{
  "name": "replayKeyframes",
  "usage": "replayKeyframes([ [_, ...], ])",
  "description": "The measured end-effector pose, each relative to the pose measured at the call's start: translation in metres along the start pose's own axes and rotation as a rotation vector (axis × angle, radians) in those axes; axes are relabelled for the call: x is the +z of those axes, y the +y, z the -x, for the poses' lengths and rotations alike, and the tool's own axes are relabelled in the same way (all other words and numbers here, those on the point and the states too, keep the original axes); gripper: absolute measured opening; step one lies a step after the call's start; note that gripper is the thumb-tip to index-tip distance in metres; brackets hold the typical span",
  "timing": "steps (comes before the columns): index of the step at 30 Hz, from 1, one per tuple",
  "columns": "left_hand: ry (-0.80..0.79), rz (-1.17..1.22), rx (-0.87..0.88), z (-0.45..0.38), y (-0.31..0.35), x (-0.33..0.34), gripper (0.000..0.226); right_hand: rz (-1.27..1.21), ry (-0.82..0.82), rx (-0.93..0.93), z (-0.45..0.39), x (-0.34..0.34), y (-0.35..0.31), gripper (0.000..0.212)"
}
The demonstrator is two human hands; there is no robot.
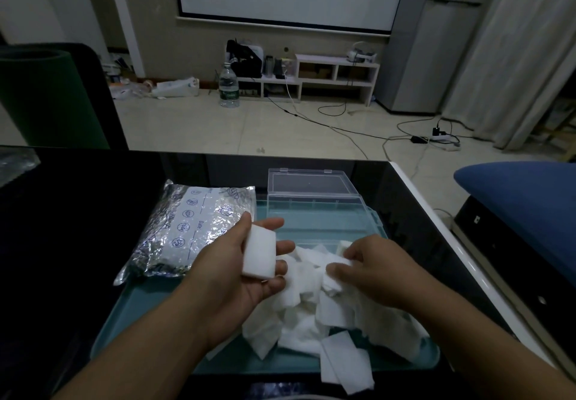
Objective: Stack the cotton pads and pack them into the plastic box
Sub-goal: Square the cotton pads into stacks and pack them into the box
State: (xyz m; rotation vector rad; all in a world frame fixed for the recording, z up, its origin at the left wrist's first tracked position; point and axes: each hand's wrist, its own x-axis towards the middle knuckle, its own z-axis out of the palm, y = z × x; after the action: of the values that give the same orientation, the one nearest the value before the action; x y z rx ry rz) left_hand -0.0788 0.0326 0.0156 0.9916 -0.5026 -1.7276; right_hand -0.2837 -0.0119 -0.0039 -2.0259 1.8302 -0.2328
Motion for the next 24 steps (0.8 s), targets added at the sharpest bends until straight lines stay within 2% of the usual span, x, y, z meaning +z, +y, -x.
replayKeyframes([
  [2,0.001,-0.003,0.002,0.000,0.000,0.000,0.048,0.012,-0.009,-0.003,0.000,0.000,0.001,0.034],
  [8,0.008,-0.011,0.001,0.000,-0.001,-0.001,0.047,-0.098,0.160,-0.073,0.004,-0.003,-0.005,0.007],
  [16,0.011,-0.018,0.011,-0.001,-0.002,0.000,0.047,-0.515,0.259,-0.128,0.005,-0.025,-0.002,0.005],
  [18,0.014,-0.022,0.013,-0.001,-0.003,0.000,0.047,-0.456,0.250,-0.099,0.002,-0.022,0.002,0.004],
  [22,0.013,-0.031,0.016,-0.001,-0.003,0.000,0.047,-0.276,0.102,-0.038,0.000,-0.014,0.007,0.008],
  [24,0.018,-0.040,0.020,-0.001,-0.003,0.000,0.047,-0.120,0.224,-0.039,0.000,-0.013,0.008,0.007],
])
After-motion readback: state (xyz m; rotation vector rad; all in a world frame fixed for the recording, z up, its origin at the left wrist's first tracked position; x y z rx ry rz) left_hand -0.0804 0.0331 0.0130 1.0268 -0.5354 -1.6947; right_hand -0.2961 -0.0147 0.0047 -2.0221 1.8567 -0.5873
